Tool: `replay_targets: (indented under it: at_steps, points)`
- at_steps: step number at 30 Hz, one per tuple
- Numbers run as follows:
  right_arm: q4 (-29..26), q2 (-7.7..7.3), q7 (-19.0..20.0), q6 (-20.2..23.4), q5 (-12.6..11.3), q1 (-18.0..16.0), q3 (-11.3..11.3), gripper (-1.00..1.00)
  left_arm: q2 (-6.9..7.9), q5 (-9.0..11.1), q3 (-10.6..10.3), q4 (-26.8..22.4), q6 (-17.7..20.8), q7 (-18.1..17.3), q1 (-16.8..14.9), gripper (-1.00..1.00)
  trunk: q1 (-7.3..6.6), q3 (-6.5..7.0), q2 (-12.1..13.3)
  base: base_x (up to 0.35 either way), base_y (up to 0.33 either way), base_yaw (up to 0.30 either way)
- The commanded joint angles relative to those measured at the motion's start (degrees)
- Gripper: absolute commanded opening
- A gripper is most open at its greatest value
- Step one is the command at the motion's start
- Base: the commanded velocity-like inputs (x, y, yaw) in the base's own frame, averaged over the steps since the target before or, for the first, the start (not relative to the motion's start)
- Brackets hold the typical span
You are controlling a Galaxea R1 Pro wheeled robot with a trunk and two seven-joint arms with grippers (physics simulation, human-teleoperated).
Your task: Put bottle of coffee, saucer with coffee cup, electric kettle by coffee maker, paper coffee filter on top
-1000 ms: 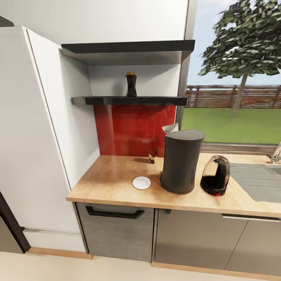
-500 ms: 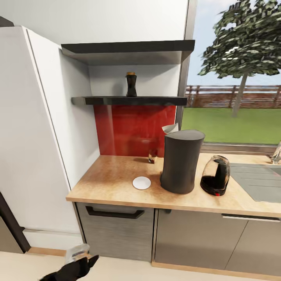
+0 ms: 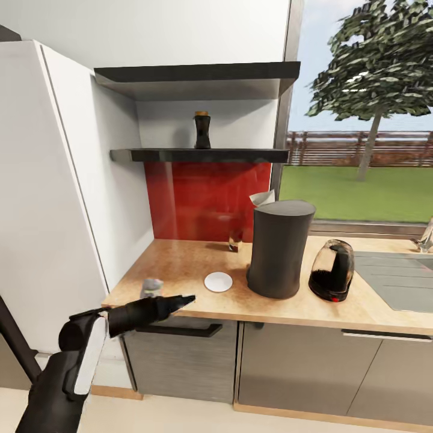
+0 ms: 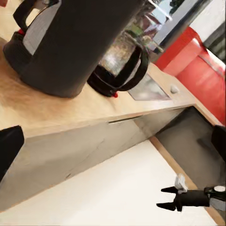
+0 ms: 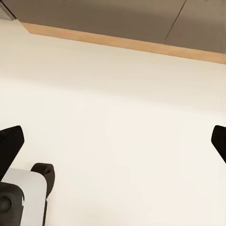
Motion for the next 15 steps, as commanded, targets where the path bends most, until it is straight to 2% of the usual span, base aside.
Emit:
replay_targets:
  at_steps: [1,3,5,6,8,9,10,11,12,14,15]
  points:
    - [0.05,-0.01,0.13,-0.35,0.61,-0.07,-0.43,1.0,-0.2,-0.3,0.1,0.02,0.22,-0.78,-1.74,1.0,0.02,-0.12,-0.1,0.0,0.0,0.0]
    - [0.05,0.0,0.12,-0.35,0.61,-0.07,-0.43,1.0,-1.57,-0.33,0.07,0.43,0.34,-1.8,-8.61,1.0,0.02,-0.12,-0.1,0.0,0.0,0.0]
    - [0.05,0.0,0.1,-0.35,0.61,-0.06,-0.42,1.0,-2.48,-0.36,0.06,0.85,0.37,-2.04,-12.26,1.0,0.02,-0.12,-0.1,0.0,0.0,0.0]
    - [0.05,0.0,0.07,-0.35,0.61,-0.06,-0.42,1.0,-3.44,-0.39,0.05,1.42,0.41,-2.2,-15.87,1.0,0.02,-0.12,-0.1,0.0,0.0,0.0]
    - [0.08,0.04,-0.16,-0.35,0.64,-0.06,-0.42,1.0,-4.49,-0.4,0.05,2.16,0.45,-2.3,-19.46,1.0,0.02,-0.12,-0.1,0.0,0.0,0.0]
    - [0.14,0.18,-1.6,-0.35,0.67,-0.06,-0.42,1.0,-5.78,-0.45,0.05,4.11,0.48,-2.39,-25.27,1.0,0.02,-0.12,-0.1,0.0,0.0,0.0]
    - [0.14,0.18,-1.6,-0.35,0.67,-0.06,-0.42,1.0,-5.78,-0.45,0.05,4.11,0.48,-2.39,-25.27,1.0,0.02,-0.12,-0.1,0.0,0.0,0.0]
    - [0.2,0.25,-3.13,-0.35,0.68,-0.06,-0.42,1.0,-6.34,-0.47,0.05,6.2,0.46,-2.39,-29.32,1.0,0.02,-0.12,-0.1,0.0,0.0,0.0]
    - [0.24,0.27,-3.93,-0.35,0.69,-0.06,-0.42,1.0,-6.55,-0.48,0.05,7.41,0.46,-2.38,-31.32,1.0,0.02,-0.12,-0.1,0.0,0.0,0.0]
    - [0.37,0.37,-6.54,-0.35,0.7,-0.06,-0.42,1.0,-7.64,-0.53,0.05,12.72,0.35,-2.18,-39.24,1.0,0.02,-0.12,-0.1,0.0,0.0,0.0]
    - [1.0,0.44,-7.99,-0.28,0.8,-0.06,-0.42,1.0,-9.02,-0.73,0.05,26.57,-0.07,10.55,-56.99,1.0,0.02,-0.12,-0.1,0.0,0.0,0.0]
